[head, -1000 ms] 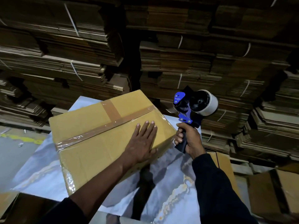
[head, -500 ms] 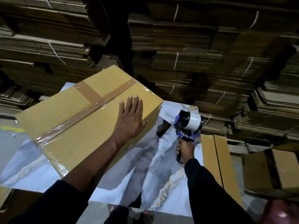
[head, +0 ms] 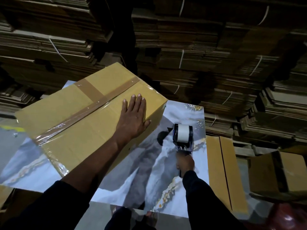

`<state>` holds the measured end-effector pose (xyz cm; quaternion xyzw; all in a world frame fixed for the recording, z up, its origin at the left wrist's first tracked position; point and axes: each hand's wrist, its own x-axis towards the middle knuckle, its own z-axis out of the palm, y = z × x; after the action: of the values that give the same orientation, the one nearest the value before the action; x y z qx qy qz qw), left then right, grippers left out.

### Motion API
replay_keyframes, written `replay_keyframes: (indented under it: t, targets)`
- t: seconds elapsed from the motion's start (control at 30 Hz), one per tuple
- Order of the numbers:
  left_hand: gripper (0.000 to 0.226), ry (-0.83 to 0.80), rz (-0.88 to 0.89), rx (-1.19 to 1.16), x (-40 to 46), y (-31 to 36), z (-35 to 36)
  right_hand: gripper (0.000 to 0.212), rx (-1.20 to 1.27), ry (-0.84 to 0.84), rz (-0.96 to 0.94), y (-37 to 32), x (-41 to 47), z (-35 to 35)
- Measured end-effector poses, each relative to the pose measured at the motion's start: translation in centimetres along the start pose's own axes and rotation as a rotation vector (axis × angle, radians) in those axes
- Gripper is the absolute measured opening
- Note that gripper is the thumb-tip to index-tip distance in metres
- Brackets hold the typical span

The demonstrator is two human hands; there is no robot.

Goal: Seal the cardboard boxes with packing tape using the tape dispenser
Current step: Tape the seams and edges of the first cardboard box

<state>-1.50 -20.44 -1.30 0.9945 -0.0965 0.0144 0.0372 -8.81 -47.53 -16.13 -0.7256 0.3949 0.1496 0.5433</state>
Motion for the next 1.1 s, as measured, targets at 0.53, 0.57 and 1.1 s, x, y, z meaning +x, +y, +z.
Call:
replay_keyframes:
  t: [0.53, 0.57, 1.1]
  targets:
    - [0.079, -0.061, 0.174, -0.101, 0.3, -1.1, -0.7, 0.064, -0.116, 0.199, -0.665, -7.3, -13.6, 3.6]
    - [0.08, -0.058, 0.209, -0.134, 0.3, -1.2, -0.6, 0.063, -0.132, 0.163, -0.74, -9.0, -13.9, 4.6]
    - [0.08, -0.059, -0.093, -0.064, 0.7, -17.8, -3.0, 0.082, -0.125, 0.076, -0.652, -13.2, -20.4, 18.7]
